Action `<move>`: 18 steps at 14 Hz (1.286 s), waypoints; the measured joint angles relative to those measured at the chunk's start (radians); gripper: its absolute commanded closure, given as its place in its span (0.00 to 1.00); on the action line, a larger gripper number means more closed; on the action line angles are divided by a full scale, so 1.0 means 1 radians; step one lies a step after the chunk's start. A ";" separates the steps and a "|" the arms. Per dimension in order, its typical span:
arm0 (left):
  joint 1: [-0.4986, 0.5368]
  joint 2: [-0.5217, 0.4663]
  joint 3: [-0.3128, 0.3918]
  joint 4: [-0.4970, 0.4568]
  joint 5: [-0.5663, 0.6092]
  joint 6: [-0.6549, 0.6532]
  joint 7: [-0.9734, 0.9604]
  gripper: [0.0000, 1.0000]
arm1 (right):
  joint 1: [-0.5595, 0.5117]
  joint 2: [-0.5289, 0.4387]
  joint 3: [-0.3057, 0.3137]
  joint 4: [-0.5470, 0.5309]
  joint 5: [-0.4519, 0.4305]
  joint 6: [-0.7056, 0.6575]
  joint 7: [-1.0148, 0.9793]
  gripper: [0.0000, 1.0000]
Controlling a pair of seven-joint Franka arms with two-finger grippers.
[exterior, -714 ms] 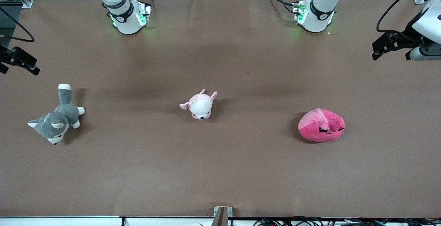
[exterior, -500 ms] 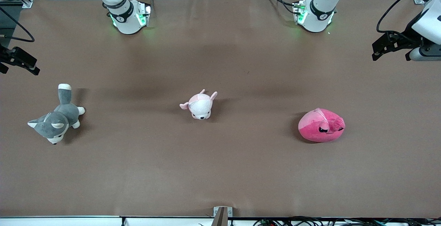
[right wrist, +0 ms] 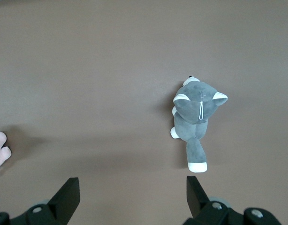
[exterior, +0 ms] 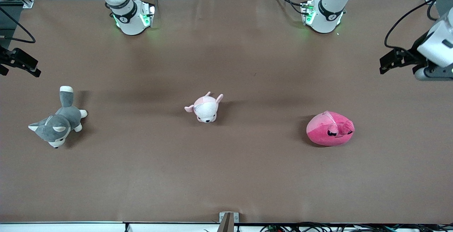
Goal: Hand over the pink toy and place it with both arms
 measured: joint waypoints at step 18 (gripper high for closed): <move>0.053 0.339 -0.011 -0.130 -0.188 0.499 -0.009 0.38 | -0.002 -0.001 -0.003 0.010 0.000 -0.005 0.000 0.00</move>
